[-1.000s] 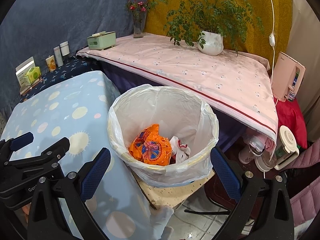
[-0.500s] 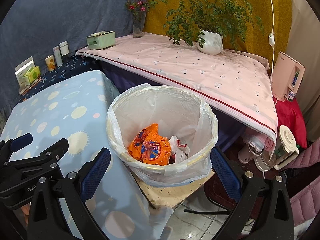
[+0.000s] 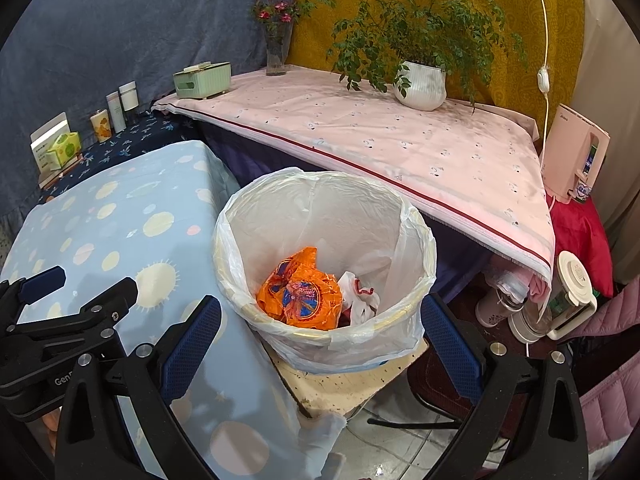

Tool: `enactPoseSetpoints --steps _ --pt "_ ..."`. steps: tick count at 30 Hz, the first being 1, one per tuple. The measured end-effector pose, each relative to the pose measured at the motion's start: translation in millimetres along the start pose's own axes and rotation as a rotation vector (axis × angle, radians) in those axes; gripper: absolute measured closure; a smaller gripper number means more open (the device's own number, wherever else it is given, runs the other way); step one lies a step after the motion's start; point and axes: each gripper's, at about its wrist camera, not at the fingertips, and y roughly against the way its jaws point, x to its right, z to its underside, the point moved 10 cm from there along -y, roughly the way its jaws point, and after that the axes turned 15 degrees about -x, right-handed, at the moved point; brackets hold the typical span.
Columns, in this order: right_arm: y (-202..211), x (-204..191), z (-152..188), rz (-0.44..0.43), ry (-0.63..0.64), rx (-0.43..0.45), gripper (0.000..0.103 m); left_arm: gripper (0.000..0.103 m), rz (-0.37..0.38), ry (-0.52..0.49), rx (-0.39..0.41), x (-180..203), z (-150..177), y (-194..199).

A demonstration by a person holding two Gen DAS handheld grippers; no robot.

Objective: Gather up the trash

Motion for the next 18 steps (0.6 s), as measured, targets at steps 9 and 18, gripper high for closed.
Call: enactPoseSetpoints --steps 9,18 --pt "0.6 -0.6 0.1 0.0 0.002 0.001 0.007 0.011 0.003 0.005 -0.007 -3.0 2.5 1.3" --pt "1.8 -1.0 -2.3 -0.001 0.005 0.001 0.007 0.011 0.002 0.019 -0.017 -8.5 3.9 0.2"
